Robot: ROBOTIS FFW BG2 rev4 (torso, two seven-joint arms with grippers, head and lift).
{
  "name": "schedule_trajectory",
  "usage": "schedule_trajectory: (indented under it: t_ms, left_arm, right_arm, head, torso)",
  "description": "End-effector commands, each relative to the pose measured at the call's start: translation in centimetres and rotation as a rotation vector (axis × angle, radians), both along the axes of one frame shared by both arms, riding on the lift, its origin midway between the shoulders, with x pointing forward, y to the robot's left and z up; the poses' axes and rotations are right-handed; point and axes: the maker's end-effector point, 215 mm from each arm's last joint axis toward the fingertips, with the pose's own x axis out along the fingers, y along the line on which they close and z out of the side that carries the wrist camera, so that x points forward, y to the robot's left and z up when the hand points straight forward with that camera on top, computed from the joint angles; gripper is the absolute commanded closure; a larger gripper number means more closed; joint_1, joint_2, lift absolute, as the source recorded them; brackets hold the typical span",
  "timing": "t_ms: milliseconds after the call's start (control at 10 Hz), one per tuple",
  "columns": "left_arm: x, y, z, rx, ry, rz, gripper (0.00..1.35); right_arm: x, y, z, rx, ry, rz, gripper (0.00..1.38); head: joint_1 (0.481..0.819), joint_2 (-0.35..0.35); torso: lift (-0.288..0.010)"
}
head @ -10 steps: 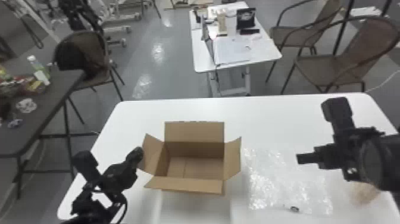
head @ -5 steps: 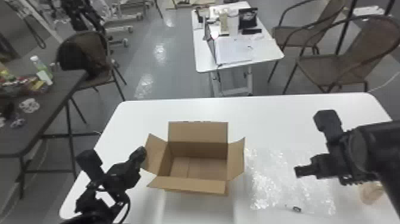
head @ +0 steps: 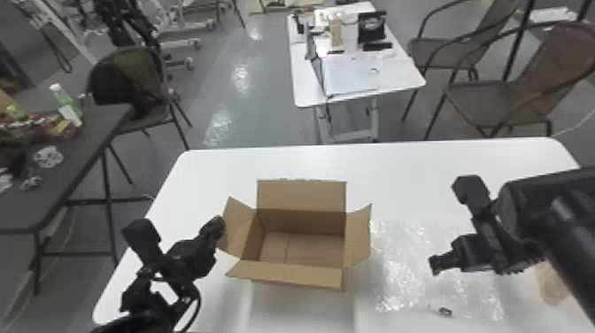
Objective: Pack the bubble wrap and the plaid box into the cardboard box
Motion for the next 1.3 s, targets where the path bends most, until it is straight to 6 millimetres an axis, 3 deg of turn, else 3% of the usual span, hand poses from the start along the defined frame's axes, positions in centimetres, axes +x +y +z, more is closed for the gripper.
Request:
schedule_trajectory:
  t_ms: [0,300,400,500,600,800,900,1000,1200]
  left_arm:
    - [0.0,-0.1,-0.1,-0.003,0.001,0.000,1.17]
    - [0.1,-0.7,-0.4,-0.011,0.002,-0.008,1.17]
    - [0.1,-0.7,-0.4,-0.012,0.001,-0.006,1.17]
    - [0.0,-0.6,-0.4,-0.013,0.000,-0.004,1.17]
    - [-0.1,-0.5,-0.4,-0.014,0.000,-0.002,1.17]
    - [-0.2,-0.4,-0.5,-0.012,0.001,0.000,1.17]
    - [-0.1,-0.5,-0.4,-0.011,-0.002,-0.001,1.17]
    - [-0.2,-0.4,-0.4,-0.012,-0.002,0.001,1.17]
    - [-0.4,-0.3,-0.5,-0.014,-0.003,0.004,1.17]
  right_arm:
    - [0.3,-0.3,-0.8,-0.032,0.018,0.046,0.12]
    - [0.4,0.1,-2.8,0.032,0.024,0.093,0.15]
    - [0.3,0.1,-3.0,0.035,0.025,0.094,0.34]
    - [0.1,0.3,-3.1,0.043,0.030,0.094,0.72]
    - [0.4,0.4,-2.8,0.043,0.019,0.098,0.99]
    - [0.7,1.5,-2.6,0.088,0.001,0.092,1.10]
    - [0.6,1.6,-2.7,0.114,-0.003,0.066,1.29]
    - [0.1,1.7,-3.0,0.156,0.005,0.027,1.29]
    - [0.4,1.2,-1.7,0.201,-0.014,-0.030,1.29]
  head:
    - [0.695,0.233]
    - [0.695,0.235]
    - [0.695,0.229]
    - [0.695,0.228]
    - [0.695,0.228]
    - [0.695,0.234]
    - [0.695,0.241]
    - [0.695,0.243]
    - [0.695,0.247]
  torso:
    - [-0.018]
    - [-0.018]
    - [-0.018]
    - [-0.018]
    - [-0.018]
    - [-0.018]
    - [-0.018]
    - [-0.018]
    - [-0.018]
